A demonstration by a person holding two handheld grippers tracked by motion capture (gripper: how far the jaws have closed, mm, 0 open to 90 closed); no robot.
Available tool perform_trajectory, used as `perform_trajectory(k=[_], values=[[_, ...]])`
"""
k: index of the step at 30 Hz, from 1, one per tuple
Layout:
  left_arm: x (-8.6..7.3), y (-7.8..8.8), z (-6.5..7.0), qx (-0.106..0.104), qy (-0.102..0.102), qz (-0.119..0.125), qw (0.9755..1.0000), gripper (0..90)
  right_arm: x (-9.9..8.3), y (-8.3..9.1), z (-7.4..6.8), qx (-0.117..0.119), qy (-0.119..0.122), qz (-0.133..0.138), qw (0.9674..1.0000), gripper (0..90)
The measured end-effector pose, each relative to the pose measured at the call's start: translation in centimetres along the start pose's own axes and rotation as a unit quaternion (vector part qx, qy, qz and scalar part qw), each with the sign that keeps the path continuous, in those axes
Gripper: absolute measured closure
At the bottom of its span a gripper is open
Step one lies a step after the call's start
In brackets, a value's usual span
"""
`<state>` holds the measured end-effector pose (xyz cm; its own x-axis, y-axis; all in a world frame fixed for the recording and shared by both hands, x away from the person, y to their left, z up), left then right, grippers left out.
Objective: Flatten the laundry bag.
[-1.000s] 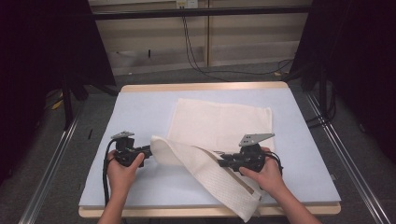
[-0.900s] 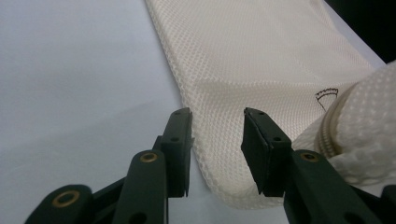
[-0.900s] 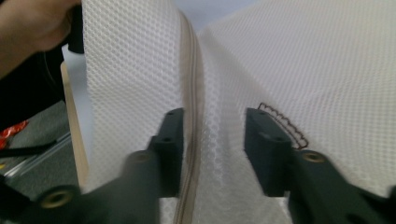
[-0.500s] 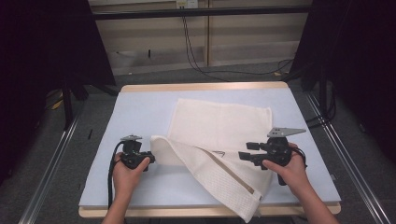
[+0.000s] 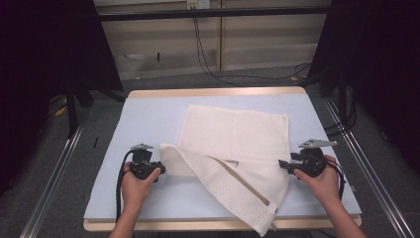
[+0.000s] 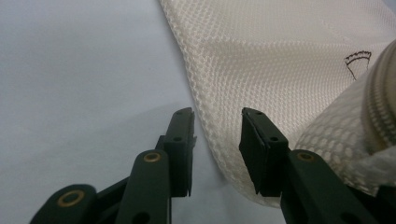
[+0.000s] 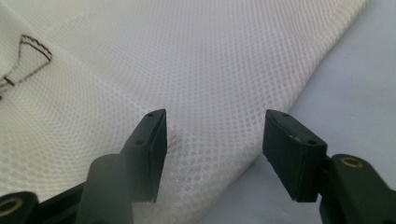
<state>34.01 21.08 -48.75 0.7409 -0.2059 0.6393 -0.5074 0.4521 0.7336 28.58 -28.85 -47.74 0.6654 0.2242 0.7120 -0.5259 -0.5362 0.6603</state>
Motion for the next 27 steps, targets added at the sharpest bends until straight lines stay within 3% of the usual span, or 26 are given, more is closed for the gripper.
perform_trajectory(k=[1, 3, 5, 6, 7, 8, 14, 18, 19, 21, 22, 25, 27], values=[[0.0, 0.0, 0.1, 0.001, 0.001, 0.001, 1.0000, 64.8, -0.4, -0.4, 0.2, -0.008, 0.006, -0.021, 0.9997, 44.2], [0.0, 0.0, 0.1, -0.001, -0.005, 0.000, 1.0000, 65.1, -0.7, -0.7, 0.3, -0.013, 0.003, -0.024, 0.9996, 50.4], [-0.1, -0.1, 0.2, 0.006, -0.011, 0.003, 0.9999, 66.6, -0.4, -0.7, 0.1, -0.011, 0.010, -0.030, 0.9994, 68.8], [-0.1, -0.1, 0.2, 0.006, -0.011, 0.003, 0.9999, 68.3, -0.4, -0.7, 0.1, -0.011, 0.010, -0.030, 0.9994, 68.8], [-0.1, -0.1, 0.3, 0.010, -0.018, 0.004, 0.9998, 71.1, -0.3, -0.8, -0.1, -0.004, 0.004, -0.028, 0.9996, 83.8], [0.0, -0.2, 0.5, 0.009, -0.030, -0.001, 0.9995, 73.8, -0.1, -0.8, -0.3, -0.009, 0.003, -0.034, 0.9994, 85.4], [0.3, -0.5, 0.6, 0.002, -0.021, -0.012, 0.9997, 85.8, 1.9, -1.5, -0.5, -0.040, 0.018, -0.029, 0.9986, 86.6], [0.7, -0.5, 0.7, 0.002, -0.018, -0.019, 0.9997, 88.2, 3.2, -1.7, -0.3, -0.042, 0.022, -0.021, 0.9987, 86.6], [1.0, -0.4, 0.6, 0.014, -0.025, -0.011, 0.9995, 88.5, 4.1, -2.1, 0.2, -0.044, 0.020, -0.015, 0.9987, 86.6], [1.1, -0.4, 0.6, 0.015, -0.018, -0.005, 0.9997, 88.5, 4.5, -2.3, 0.4, -0.049, 0.015, -0.012, 0.9986, 86.6], [1.3, -0.4, 0.4, 0.025, -0.016, 0.011, 0.9995, 88.6, 5.2, -2.9, 0.9, -0.053, 0.017, -0.008, 0.9984, 86.5], [1.5, -0.7, 0.5, 0.032, -0.021, 0.017, 0.9991, 88.5, 6.0, -3.8, 1.6, -0.064, 0.026, -0.001, 0.9976, 85.9], [1.4, -0.8, 0.5, 0.032, -0.021, 0.016, 0.9991, 88.4, 6.1, -4.3, 2.0, -0.064, 0.020, 0.000, 0.9978, 83.7]])
Point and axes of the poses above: each handheld gripper's, and its own axes: y roughly backward along the jaws, x roughly out of its top, z roughly to its right, the point moved 1 cm from there along -y, roughly forward along the jaws, and after that the axes turned 12 degrees about x, right-handed, at the moved point
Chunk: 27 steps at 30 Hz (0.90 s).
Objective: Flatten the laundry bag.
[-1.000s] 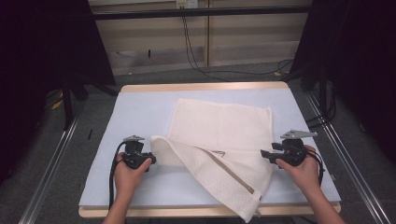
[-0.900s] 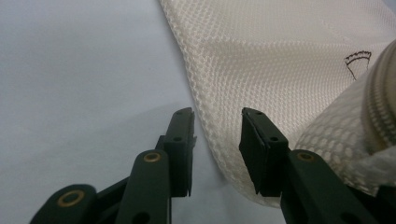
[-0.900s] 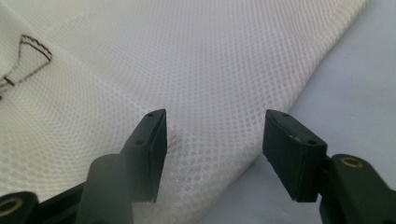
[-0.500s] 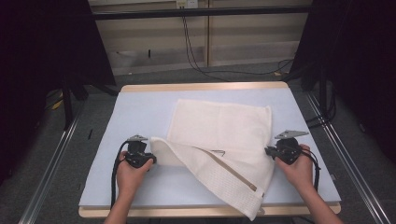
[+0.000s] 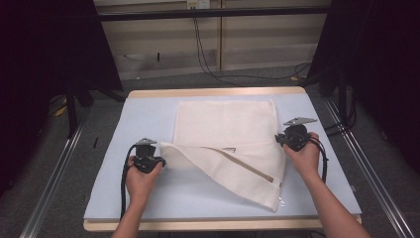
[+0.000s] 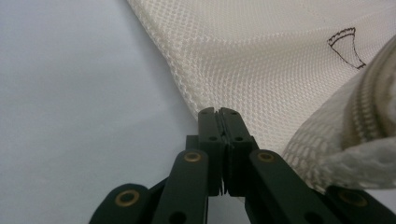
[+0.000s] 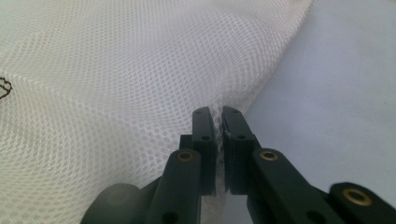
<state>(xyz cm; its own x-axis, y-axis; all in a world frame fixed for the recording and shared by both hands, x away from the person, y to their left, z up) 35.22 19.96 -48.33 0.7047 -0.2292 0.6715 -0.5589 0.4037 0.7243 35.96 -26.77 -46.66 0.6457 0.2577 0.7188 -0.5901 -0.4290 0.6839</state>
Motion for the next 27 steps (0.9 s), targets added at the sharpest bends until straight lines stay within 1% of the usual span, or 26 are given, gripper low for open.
perform_trajectory(k=[1, 2, 3, 4, 5, 6, 7, 8, 9, 10, 11, 12, 13, 14, 15, 17, 18, 19, 20, 21, 22, 23, 24, 25, 27], values=[[-0.1, 0.0, 0.0, -0.001, -0.001, 0.002, 1.0000, 88.3, 0.0, -0.1, 0.1, 0.003, -0.006, -0.002, 1.0000, 82.3], [-0.1, 0.0, 0.0, -0.001, -0.001, 0.002, 1.0000, 88.3, 0.0, -0.1, 0.1, 0.003, -0.006, -0.002, 1.0000, 82.3], [-0.2, -0.1, -0.1, -0.003, 0.004, 0.005, 1.0000, 88.3, -0.1, -0.1, 0.0, 0.004, -0.010, -0.003, 0.9999, 79.9], [-0.2, -0.1, -0.1, -0.008, 0.003, 0.004, 1.0000, 88.1, -0.3, 0.1, 0.2, 0.009, -0.011, -0.001, 0.9999, 74.6], [-0.3, -0.1, -0.2, -0.008, 0.003, 0.005, 0.9999, 88.1, -0.5, 0.3, 0.2, 0.011, -0.021, -0.001, 0.9997, 67.1], [-0.3, -0.1, -0.2, -0.010, 0.006, 0.007, 0.9999, 87.7, -0.8, 0.9, 0.0, 0.013, -0.016, -0.002, 0.9998, 60.1], [-0.4, -0.1, -0.2, -0.011, 0.006, 0.008, 0.9999, 87.7, -0.8, 0.9, 0.0, 0.013, -0.016, -0.002, 0.9998, 60.1], [-0.4, -0.1, -0.2, -0.010, 0.005, 0.009, 0.9999, 87.6, -1.0, 1.3, -0.2, 0.014, -0.010, 0.002, 0.9999, 56.9], [-0.5, 0.0, -0.1, -0.012, 0.002, 0.007, 0.9999, 87.5, -1.4, 2.2, -0.7, 0.028, -0.022, 0.008, 0.9993, 53.9], [-0.5, 0.0, -0.1, -0.008, -0.002, 0.008, 0.9999, 87.5, -1.4, 2.2, -0.7, 0.028, -0.022, 0.008, 0.9993, 53.9], [-0.4, 0.1, 0.0, -0.008, 0.002, 0.011, 0.9999, 87.5, -1.6, 2.5, -1.0, 0.042, -0.024, 0.010, 0.9988, 51.5], [-0.4, 0.2, 0.0, -0.010, 0.003, 0.015, 0.9998, 87.3, -2.3, 3.2, -1.8, 0.067, -0.037, 0.014, 0.9969, 50.2], [-0.4, 0.2, 0.0, -0.010, 0.003, 0.015, 0.9998, 87.2, -2.3, 3.2, -1.8, 0.067, -0.037, 0.014, 0.9969, 50.2], [-0.4, 0.3, -0.1, -0.009, 0.000, 0.017, 0.9998, 87.2, -2.6, 3.3, -2.2, 0.081, -0.040, 0.013, 0.9959, 49.8], [-0.4, 0.3, -0.1, -0.011, -0.003, 0.012, 0.9999, 86.8, -3.7, 3.7, -3.1, 0.093, -0.045, 0.015, 0.9946, 48.4], [-0.5, 0.3, -0.1, -0.013, -0.001, 0.011, 0.9999, 86.3, -4.6, 3.8, -3.6, 0.094, -0.040, 0.015, 0.9946, 48.4], [-0.6, 0.2, -0.2, -0.013, -0.002, 0.006, 0.9999, 85.6, -5.0, 3.7, -3.8, 0.092, -0.040, 0.014, 0.9949, 47.9], [-0.6, 0.2, -0.2, -0.013, -0.002, 0.006, 0.9999, 85.0, -5.0, 3.7, -3.8, 0.092, -0.040, 0.014, 0.9949, 47.9], [-0.7, 0.2, -0.2, -0.013, 0.000, 0.007, 0.9999, 84.2, -5.6, 3.6, -4.1, 0.087, -0.040, 0.011, 0.9953, 46.6], [-0.7, 0.2, -0.2, -0.017, 0.007, 0.008, 0.9998, 84.2, -5.6, 3.6, -4.1, 0.087, -0.040, 0.011, 0.9953, 46.6], [-0.8, 0.3, -0.3, -0.020, 0.005, 0.004, 0.9998, 84.1, -5.8, 3.7, -4.2, 0.085, -0.039, 0.010, 0.9956, 46.6], [-0.8, 0.4, -0.4, -0.020, 0.001, 0.000, 0.9998, 84.4, -6.1, 3.5, -4.4, 0.080, -0.025, -0.003, 0.9965, 48.3], [-0.8, 0.4, -0.4, -0.020, 0.001, 0.000, 0.9998, 84.9, -6.2, 3.5, -4.4, 0.080, -0.022, -0.004, 0.9965, 49.9], [-0.8, 0.4, -0.4, -0.016, -0.007, -0.005, 0.9998, 84.9, -6.2, 3.5, -4.4, 0.080, -0.022, -0.004, 0.9965, 49.9], [-0.8, 0.4, -0.5, -0.014, -0.007, -0.008, 0.9998, 85.9, -6.4, 3.6, -4.4, 0.070, 0.001, -0.023, 0.9973, 58.8]])
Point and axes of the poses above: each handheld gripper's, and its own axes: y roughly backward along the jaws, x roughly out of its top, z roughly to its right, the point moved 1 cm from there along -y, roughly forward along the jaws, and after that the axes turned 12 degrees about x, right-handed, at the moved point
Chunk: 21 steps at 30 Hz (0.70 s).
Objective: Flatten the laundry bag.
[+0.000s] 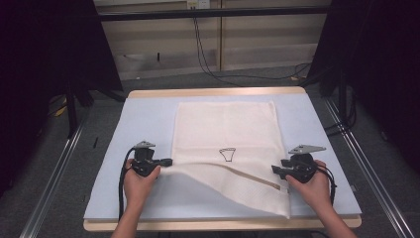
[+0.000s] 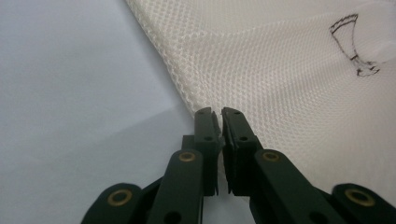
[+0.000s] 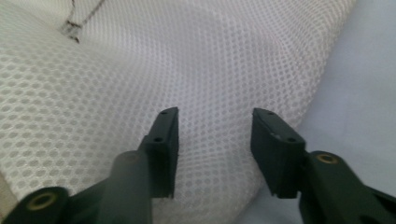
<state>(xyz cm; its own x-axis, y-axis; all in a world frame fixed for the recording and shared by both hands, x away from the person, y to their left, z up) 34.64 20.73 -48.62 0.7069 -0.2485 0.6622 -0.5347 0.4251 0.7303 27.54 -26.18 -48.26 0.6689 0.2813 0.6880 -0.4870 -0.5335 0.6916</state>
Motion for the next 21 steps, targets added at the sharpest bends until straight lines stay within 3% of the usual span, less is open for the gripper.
perform_trajectory(k=[3, 4, 5, 10, 13, 15, 17, 19, 20, 21], values=[[0.1, 0.1, -0.2, 0.000, 0.011, 0.000, 0.9999, 87.7, -0.5, 0.4, 0.3, 0.012, 0.000, -0.006, 0.9999, 86.0], [0.1, 0.1, -0.3, -0.001, 0.009, -0.002, 1.0000, 87.7, -0.5, 0.4, 0.3, 0.012, 0.000, -0.006, 0.9999, 86.0], [0.1, 0.1, -0.4, -0.002, 0.009, -0.003, 1.0000, 87.9, -0.7, 0.4, 0.5, 0.027, 0.004, 0.000, 0.9996, 90.0], [0.4, 0.1, -0.4, 0.008, 0.006, 0.000, 0.9999, 87.9, -0.4, 0.6, 0.3, 0.012, 0.004, 0.003, 0.9999, 90.0], [0.4, 0.1, -0.5, 0.005, 0.018, 0.003, 0.9998, 86.9, -0.2, 0.8, 0.5, 0.024, 0.000, 0.014, 0.9996, 90.0], [0.3, 0.3, -0.6, -0.001, 0.028, 0.007, 0.9996, 83.7, -0.2, 1.2, 0.5, 0.016, -0.009, 0.030, 0.9994, 81.3], [0.1, 0.8, -0.5, 0.002, 0.043, 0.014, 0.9990, 71.8, -0.2, 1.4, 0.5, 0.012, -0.025, 0.028, 0.9992, 71.9], [0.0, 1.1, -0.3, -0.001, 0.046, 0.013, 0.9989, 68.2, -0.3, 1.5, 0.5, 0.012, -0.026, 0.028, 0.9992, 68.0], [-0.3, 1.3, 0.1, 0.003, 0.034, -0.006, 0.9994, 64.4, -0.4, 1.2, 0.6, 0.016, -0.032, 0.022, 0.9991, 54.3], [-0.3, 1.3, 0.1, 0.003, 0.034, -0.006, 0.9994, 62.7, -0.4, 1.2, 0.6, 0.016, -0.032, 0.022, 0.9991, 54.3]])
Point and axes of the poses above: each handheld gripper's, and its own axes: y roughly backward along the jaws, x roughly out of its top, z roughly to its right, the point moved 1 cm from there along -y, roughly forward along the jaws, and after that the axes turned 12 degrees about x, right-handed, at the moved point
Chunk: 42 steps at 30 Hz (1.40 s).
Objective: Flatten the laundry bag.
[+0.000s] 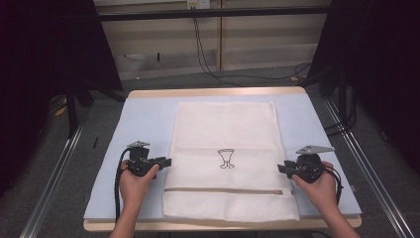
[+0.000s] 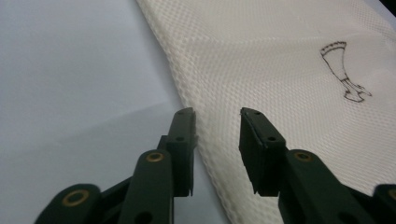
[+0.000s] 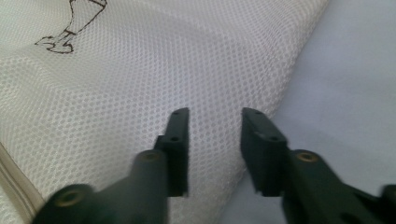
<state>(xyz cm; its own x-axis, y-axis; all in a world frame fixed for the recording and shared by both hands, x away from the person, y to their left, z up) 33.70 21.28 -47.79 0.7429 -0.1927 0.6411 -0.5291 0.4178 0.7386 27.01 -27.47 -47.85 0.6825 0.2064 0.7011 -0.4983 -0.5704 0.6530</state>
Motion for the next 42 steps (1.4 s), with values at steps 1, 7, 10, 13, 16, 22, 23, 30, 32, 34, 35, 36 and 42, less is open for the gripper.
perform_trajectory(k=[1, 7, 10, 13, 16, 22, 23, 30, 32, 34, 35, 36, 42], values=[[-0.1, 0.1, 0.2, 0.008, -0.008, -0.008, 0.9999, 62.7, -0.1, -0.2, 0.0, 0.002, -0.006, -0.002, 1.0000, 54.9], [-0.6, -0.2, 0.7, 0.010, -0.016, -0.021, 0.9996, 59.3, -0.3, 0.1, -0.1, -0.012, 0.000, 0.005, 0.9999, 57.6], [-0.6, -0.1, 1.1, 0.024, -0.029, -0.023, 0.9990, 60.0, -0.3, 0.9, 0.1, -0.033, 0.010, 0.002, 0.9994, 56.0], [-0.6, 0.0, 1.4, 0.026, -0.031, -0.036, 0.9985, 68.3, -0.8, 0.2, 0.2, -0.020, 0.007, -0.017, 0.9996, 62.4], [-0.6, 0.0, 1.5, 0.031, -0.035, -0.040, 0.9981, 74.4, -0.8, 0.0, -0.1, -0.030, 0.008, -0.021, 0.9993, 74.2], [-0.2, -0.2, 1.6, 0.029, -0.049, -0.041, 0.9975, 87.3, 0.1, -0.4, 0.0, -0.029, 0.017, -0.019, 0.9992, 86.4], [-0.1, -0.3, 1.7, 0.036, -0.046, -0.032, 0.9978, 87.7, 0.6, -0.6, 0.1, -0.033, 0.018, -0.010, 0.9993, 86.8], [-0.2, 0.0, 1.0, 0.039, -0.032, -0.032, 0.9982, 87.8, 1.3, -1.1, 0.3, -0.036, 0.024, -0.005, 0.9990, 86.7], [-0.3, 0.2, 0.9, 0.036, -0.027, -0.034, 0.9984, 87.8, 1.2, -1.1, 0.2, -0.029, 0.028, -0.003, 0.9992, 86.7], [-0.4, 0.6, 0.5, 0.036, -0.022, -0.036, 0.9984, 88.0, 1.3, -1.0, 0.0, -0.030, 0.029, -0.003, 0.9991, 87.0], [-0.4, 0.7, 0.4, 0.033, -0.016, -0.035, 0.9987, 88.2, 1.3, -0.9, 0.0, -0.031, 0.027, -0.003, 0.9992, 87.4], [-0.4, 0.7, 0.4, 0.033, -0.016, -0.035, 0.9987, 88.2, 1.3, -0.9, 0.0, -0.031, 0.027, -0.003, 0.9992, 87.4], [-0.5, 0.9, -0.1, 0.038, -0.017, -0.031, 0.9986, 88.2, 1.5, -0.9, 0.0, -0.020, 0.027, 0.016, 0.9993, 87.3]])
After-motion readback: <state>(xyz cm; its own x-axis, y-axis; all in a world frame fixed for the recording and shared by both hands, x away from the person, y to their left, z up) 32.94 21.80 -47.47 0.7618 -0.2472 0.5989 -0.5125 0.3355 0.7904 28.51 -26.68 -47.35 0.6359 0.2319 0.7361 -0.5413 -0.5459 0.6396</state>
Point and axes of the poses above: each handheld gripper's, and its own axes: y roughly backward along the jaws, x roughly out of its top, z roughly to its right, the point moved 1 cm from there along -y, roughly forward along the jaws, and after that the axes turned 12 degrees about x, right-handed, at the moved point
